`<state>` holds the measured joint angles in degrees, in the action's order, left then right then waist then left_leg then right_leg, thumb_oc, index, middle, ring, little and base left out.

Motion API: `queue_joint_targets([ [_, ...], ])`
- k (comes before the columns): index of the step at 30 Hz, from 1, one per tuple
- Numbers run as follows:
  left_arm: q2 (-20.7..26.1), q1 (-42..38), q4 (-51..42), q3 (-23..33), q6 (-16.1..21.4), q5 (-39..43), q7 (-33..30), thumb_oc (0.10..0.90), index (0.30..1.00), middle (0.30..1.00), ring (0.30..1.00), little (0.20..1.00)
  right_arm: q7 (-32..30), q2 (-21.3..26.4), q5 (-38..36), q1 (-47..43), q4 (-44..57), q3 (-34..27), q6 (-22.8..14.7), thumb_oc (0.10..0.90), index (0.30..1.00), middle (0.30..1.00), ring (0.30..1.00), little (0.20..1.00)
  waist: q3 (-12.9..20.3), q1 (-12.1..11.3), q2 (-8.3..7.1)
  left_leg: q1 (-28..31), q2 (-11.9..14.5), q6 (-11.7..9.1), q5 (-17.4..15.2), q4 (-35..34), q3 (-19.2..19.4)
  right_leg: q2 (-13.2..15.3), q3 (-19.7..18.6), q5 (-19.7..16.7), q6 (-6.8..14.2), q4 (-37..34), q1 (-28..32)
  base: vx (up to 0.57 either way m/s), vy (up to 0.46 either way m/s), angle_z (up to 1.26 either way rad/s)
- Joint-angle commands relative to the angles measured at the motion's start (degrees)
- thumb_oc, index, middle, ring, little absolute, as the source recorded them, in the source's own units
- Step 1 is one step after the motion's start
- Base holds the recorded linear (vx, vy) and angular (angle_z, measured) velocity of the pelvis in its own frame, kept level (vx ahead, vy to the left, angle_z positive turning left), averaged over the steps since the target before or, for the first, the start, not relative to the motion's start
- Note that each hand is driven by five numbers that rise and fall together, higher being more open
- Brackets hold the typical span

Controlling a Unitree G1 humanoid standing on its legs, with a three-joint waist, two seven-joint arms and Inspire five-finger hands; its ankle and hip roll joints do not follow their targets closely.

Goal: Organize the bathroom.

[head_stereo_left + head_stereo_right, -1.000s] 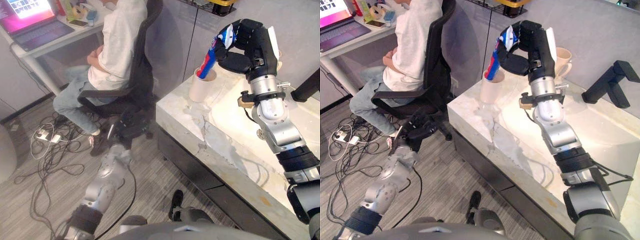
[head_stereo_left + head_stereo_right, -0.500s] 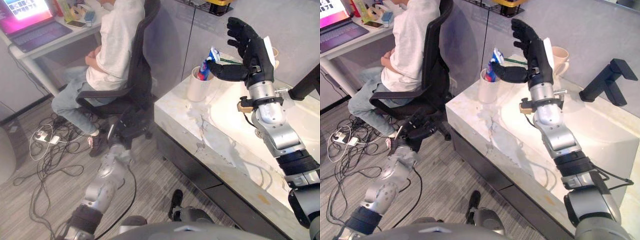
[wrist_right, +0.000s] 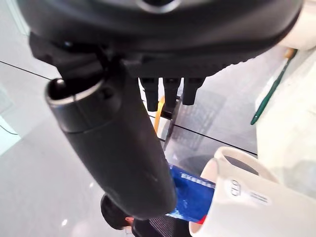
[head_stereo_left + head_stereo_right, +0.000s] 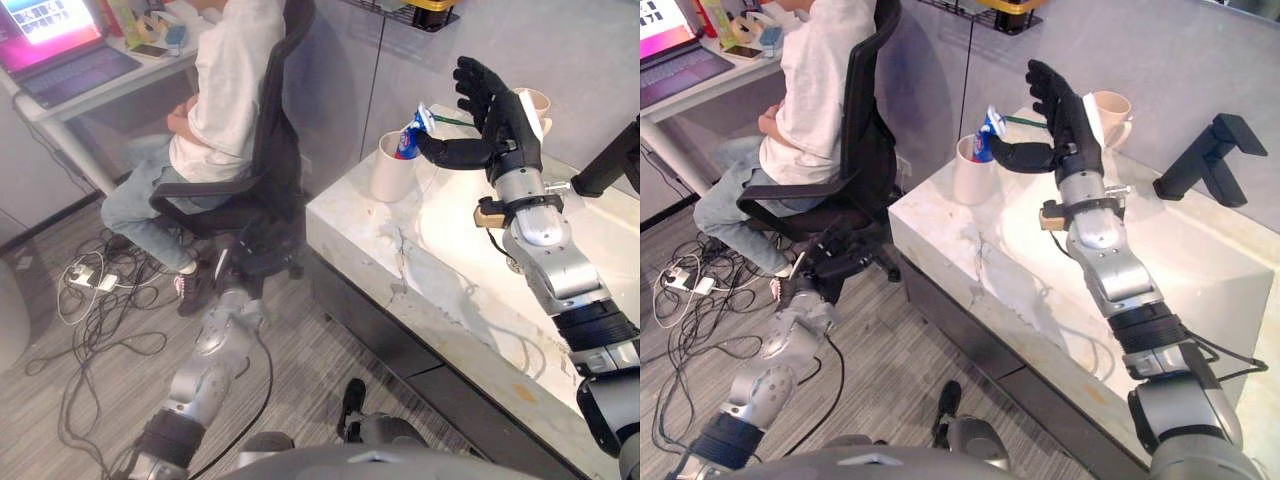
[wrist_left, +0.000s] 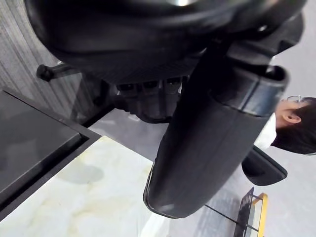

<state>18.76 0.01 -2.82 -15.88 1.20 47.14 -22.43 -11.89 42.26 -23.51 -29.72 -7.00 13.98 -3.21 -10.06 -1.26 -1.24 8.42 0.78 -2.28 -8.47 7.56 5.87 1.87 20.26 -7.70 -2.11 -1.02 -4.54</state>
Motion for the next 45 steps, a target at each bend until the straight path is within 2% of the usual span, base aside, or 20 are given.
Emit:
queue_joint_targets([
  [1, 1.47, -2.69, -4.13, 1.2, 5.1, -1.67, 0.38, 0.8, 0.9, 0.9, 0.9, 0.9, 1.11, -1.35, -2.2, -2.78, 4.11, -3.17, -1.84, 0.8, 0.9, 0.9, 0.9, 0.9, 3.97, 0.39, -2.6, -3.68, -1.81, -1.31, 7.83, 4.77, 2.88, 1.41, 0.38, 4.37, 5.36, -1.24, 5.58, -0.02, 0.032, -0.05],
  [8, 0.99, -3.63, -3.83, 0.73, 4.79, -1.92, -0.39, 0.8, 0.9, 0.9, 0.9, 0.9, 2.14, -3.02, -3.2, -1.13, 6.9, -2.31, -1.24, 0.8, 0.9, 0.9, 0.9, 0.9, 3.79, 0.98, -2.55, -3.09, -2.11, -0.99, 7.26, 4.05, 3.06, 1.47, 0.12, 4.14, 5.51, -1.23, 5.34, -0.03, 0.033, -0.02],
  [15, 0.66, -3.88, -3.63, 0.91, 5.68, -4.74, -3.33, 0.8, 0.9, 0.9, 0.9, 0.9, -1.55, -2.38, -3.03, -0.8, 11.21, -4.58, -4.61, 0.8, 0.9, 0.9, 0.9, 0.9, 3.87, 1.92, -2.28, -2.47, -2.54, -0.88, 6.89, 3.17, 3.37, 1.44, -0.49, 3.69, 5.81, -1.13, 4.5, -0.07, 0.051, -0.05],
  [19, 1.1, -3.3, -1.25, 2.53, 4.53, -8.27, -5.57, 0.8, 0.9, 0.9, 0.9, 0.9, -3.12, -0.78, -5.69, 0.28, 14.01, -7.85, -5.5, 0.8, 0.9, 0.9, 0.9, 0.9, 4.01, 2.86, -2.15, -2.18, -2.88, -0.89, 6.56, 3.14, 3.54, 1.43, -1.21, 3.34, 5.97, -0.99, 3.71, -0.08, 0.058, -0.05],
  [24, 1.84, -1.87, 5.08, 6.01, 4.94, -8.54, -5.65, 0.8, 0.9, 0.9, 0.9, 0.9, -4.66, 1.98, -8.56, 4.48, 17.98, -13.63, -5.26, 0.8, 0.9, 0.9, 0.9, 0.9, 4.48, 4.64, -1.88, -1.42, -3.38, -0.86, 5.79, 2.66, 4.32, 1.85, -1.7, 2.56, 6.47, -0.9, 2.48, -0.06, 0.072, -0.14],
  [25, 1.76, -1.31, 7.91, 7.5, 5.36, -10.63, -5.9, 0.8, 0.9, 0.9, 0.9, 0.9, -5.1, 2.82, -9.79, 6.99, 19.21, -16.37, -5.66, 0.8, 0.9, 0.9, 0.9, 0.9, 4.66, 5.55, -1.66, -1.02, -3.4, -0.89, 5.63, 2.27, 4.89, 1.94, -1.83, 2.31, 6.62, -0.75, 1.81, -0.06, 0.082, -0.21],
  [29, 1.83, -0.42, 13.59, 9.54, 6.61, -10.99, -6.26, 0.8, 0.9, 0.9, 0.9, 0.9, -9.05, 3.98, -8.72, 11.97, 20.7, -21.93, -7.32, 0.8, 0.9, 0.9, 0.9, 0.9, 4.83, 7.33, -1.45, -0.47, -3.88, -0.7, 4.66, 1.49, 5.74, 2.21, -2.29, 1.73, 7.02, -0.54, 0.52, -0.08, 0.095, -0.26],
  [30, 1.6, 0.16, 18.03, 11.59, 7.69, -11.75, -6.36, 0.8, 0.9, 0.9, 0.9, 0.9, -12.3, 4.52, -8.76, 16.15, 20.95, -26.93, -9.36, 0.8, 0.9, 0.9, 0.9, 0.9, 4.88, 8.94, -1.42, -0.08, -4.41, -0.39, 3.56, 0.72, 6.39, 2.44, -2.99, 1.32, 7.5, -0.2, -0.58, -0.08, 0.097, -0.2],
  [32, 1.52, 0.45, 20.57, 12.35, 8.39, -11.62, -6.19, 0.8, 0.9, 0.9, 0.9, 0.9, -14.92, 4.6, -8.6, 18.39, 20.5, -29.64, -10.88, 0.8, 0.9, 0.9, 0.9, 0.9, 4.84, 9.68, -1.41, 0.18, -5.02, -0.11, 2.81, 0.06, 6.43, 2.44, -3.66, 0.93, 7.85, 0.03, -1.29, -0.08, 0.105, -0.25],
  [34, 1.3, 1.01, 24.51, 13.34, 9.94, -14.2, -7.33, 0.8, 0.9, 0.9, 0.9, 0.9, -20.68, 4.0, -6.46, 23.25, 18.9, -34.94, -13.77, 0.8, 0.9, 0.9, 0.9, 0.9, 4.39, 11.51, -1.37, 0.56, -6.48, 0.62, 1.29, -1.55, 6.54, 2.19, -5.23, 0.06, 8.65, 0.57, -2.81, -0.08, 0.133, -0.45],
  [38, 0.68, 1.79, 28.55, 14.89, 11.87, -13.14, -7.51, 0.8, 0.9, 0.9, 0.9, 0.9, -24.81, 2.75, -5.47, 29.14, 16.65, -40.26, -17.84, 0.8, 0.9, 0.9, 0.9, 0.9, 3.58, 13.05, -1.72, 1.11, -7.85, 1.6, -0.63, -3.16, 7.24, 2.64, -5.7, -1.16, 9.66, 1.16, -4.46, -0.07, 0.079, -0.36],
  [41, 0.4, 2.13, 31.89, 17.33, 13.35, -13.08, -8.8, 0.8, 0.9, 0.9, 0.9, 0.9, -30.68, -0.96, -1.63, 33.61, 12.91, -44.76, -20.48, 0.8, 0.9, 0.9, 0.9, 0.9, 2.0, 14.38, -2.28, 1.57, -8.66, 2.1, -0.85, -4.59, 9.89, 4.51, -3.17, -2.88, 11.36, 2.3, -6.32, -0.12, 0.059, -0.42],
  [43, 0.35, 2.53, 32.95, 18.89, 13.92, -11.96, -9.36, 0.8, 0.9, 0.9, 0.9, 0.9, -31.41, -2.78, -2.97, 35.42, 11.58, -46.27, -20.49, 0.8, 0.9, 0.9, 0.9, 0.9, 1.02, 14.49, -2.48, 1.94, -8.1, 2.03, -0.12, -5.76, 12.45, 6.55, 0.13, -3.54, 12.31, 3.65, -6.8, -0.13, 0.015, -0.69],
  [45, 0.64, 3.06, 34.39, 20.65, 14.33, -11.96, -9.62, 0.8, 0.9, 0.9, 0.9, 0.9, -32.47, -4.78, -0.54, 37.06, 10.48, -47.04, -20.34, 0.8, 0.9, 0.9, 0.9, 0.9, 0.21, 14.39, -2.55, 2.22, -6.9, 2.08, 0.76, -6.75, 15.69, 9.32, 2.99, -3.97, 12.7, 6.16, -6.91, -0.16, -0.002, -0.95],
])
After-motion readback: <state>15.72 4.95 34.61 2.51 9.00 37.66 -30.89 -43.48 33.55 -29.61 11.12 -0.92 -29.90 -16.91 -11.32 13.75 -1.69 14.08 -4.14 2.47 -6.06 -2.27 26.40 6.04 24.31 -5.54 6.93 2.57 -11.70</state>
